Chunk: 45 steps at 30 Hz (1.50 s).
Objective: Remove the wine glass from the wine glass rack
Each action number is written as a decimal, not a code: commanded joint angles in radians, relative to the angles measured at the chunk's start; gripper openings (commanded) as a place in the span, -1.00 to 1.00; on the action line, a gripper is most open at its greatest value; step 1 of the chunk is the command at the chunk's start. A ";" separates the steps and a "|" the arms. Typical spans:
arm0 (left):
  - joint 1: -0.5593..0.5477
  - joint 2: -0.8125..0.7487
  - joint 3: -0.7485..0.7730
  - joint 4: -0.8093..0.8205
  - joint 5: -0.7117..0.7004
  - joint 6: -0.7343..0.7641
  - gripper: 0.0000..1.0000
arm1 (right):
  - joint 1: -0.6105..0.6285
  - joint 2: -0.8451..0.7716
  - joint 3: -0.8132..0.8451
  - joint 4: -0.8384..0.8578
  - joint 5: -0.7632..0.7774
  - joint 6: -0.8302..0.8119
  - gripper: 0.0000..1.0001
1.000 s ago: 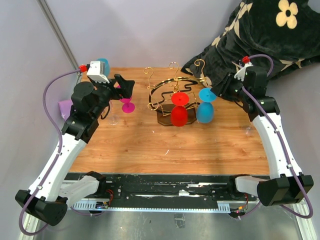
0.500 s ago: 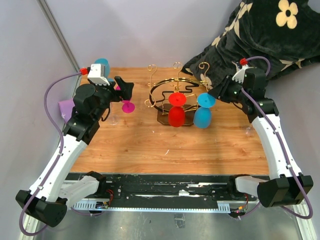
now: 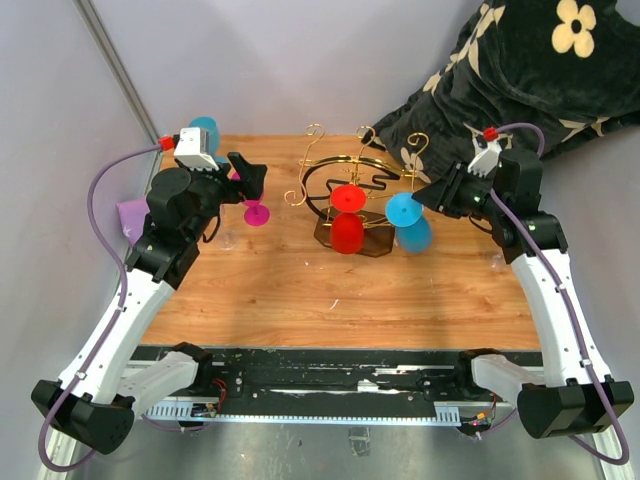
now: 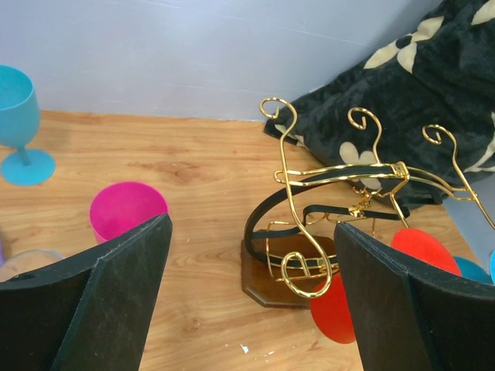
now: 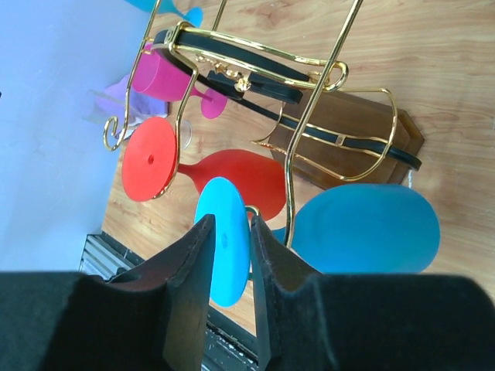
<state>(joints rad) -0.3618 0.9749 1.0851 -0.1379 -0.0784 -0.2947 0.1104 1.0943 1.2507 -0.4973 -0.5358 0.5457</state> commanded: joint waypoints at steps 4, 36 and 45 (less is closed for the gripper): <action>-0.004 -0.017 -0.002 -0.005 -0.015 -0.007 0.83 | -0.002 -0.015 -0.043 -0.011 -0.091 0.013 -0.47; -0.004 -0.032 -0.014 -0.024 -0.028 -0.004 0.80 | -0.163 -0.021 -0.091 0.091 -0.228 0.169 -0.99; -0.004 -0.027 -0.024 -0.032 -0.027 -0.011 0.79 | -0.169 -0.045 -0.117 0.099 -0.317 0.198 -0.99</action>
<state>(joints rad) -0.3618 0.9577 1.0710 -0.1753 -0.0994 -0.3119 -0.0406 1.0859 1.1599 -0.4271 -0.7868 0.7193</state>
